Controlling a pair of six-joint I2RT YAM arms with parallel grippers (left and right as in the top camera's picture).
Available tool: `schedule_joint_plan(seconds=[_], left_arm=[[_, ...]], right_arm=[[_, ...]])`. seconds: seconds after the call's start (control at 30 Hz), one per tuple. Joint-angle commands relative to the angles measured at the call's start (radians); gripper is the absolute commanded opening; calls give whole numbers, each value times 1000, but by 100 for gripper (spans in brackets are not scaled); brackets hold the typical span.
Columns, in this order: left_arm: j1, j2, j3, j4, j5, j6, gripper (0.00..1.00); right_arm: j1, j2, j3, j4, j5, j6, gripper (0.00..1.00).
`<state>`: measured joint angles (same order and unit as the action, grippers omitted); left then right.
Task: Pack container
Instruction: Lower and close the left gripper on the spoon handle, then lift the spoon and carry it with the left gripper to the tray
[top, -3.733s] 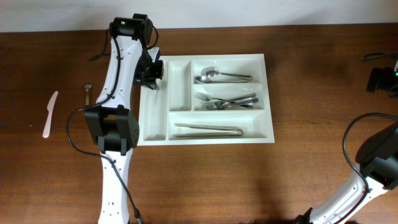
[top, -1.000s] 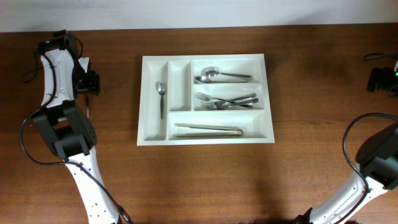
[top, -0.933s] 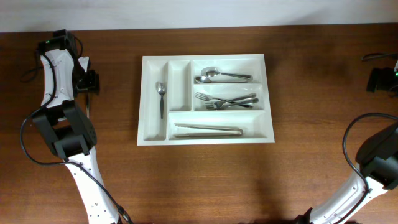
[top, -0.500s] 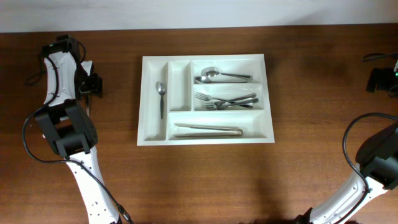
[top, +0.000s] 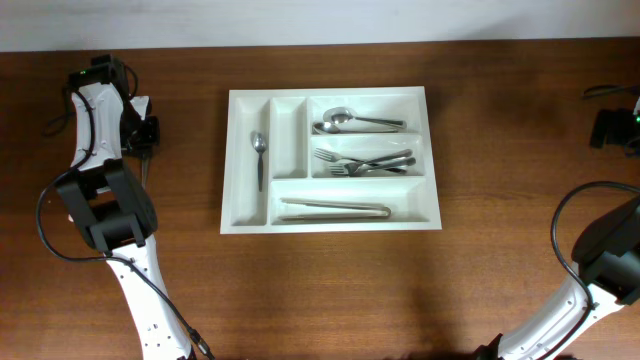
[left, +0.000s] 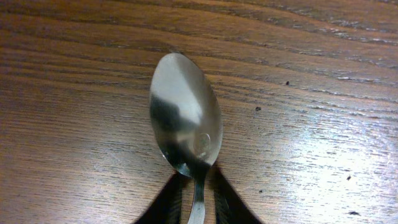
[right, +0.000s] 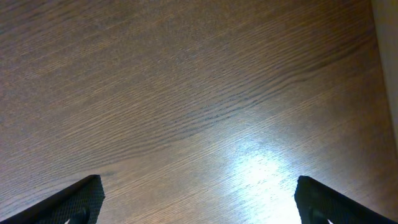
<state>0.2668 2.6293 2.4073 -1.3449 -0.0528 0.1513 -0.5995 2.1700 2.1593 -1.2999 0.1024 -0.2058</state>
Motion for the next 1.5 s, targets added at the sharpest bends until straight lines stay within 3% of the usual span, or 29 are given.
schedule_joint_plan(seconds=[0.0,0.1,0.4,0.77,0.97,1.47], left_arm=[[3,24,-5,3,4,4,12],[3,24,-5,2,5,3,2],[-5,24,53,-71,40,4,2],[-128,24,343,-343,121,-57,2],[-230,-14,346,-343,182,-142,2],[-366,-19,344,-343,297,-208,2]], right_arm=[[3,-17,-2,3,-10,4,99],[3,-17,-2,3,-10,4,99],[3,-17,-2,3,-10,4,99],[3,-17,-2,3,-10,4,99],[3,-17,-2,3,-10,4,98],[3,-17,-2,3,-10,4,99]])
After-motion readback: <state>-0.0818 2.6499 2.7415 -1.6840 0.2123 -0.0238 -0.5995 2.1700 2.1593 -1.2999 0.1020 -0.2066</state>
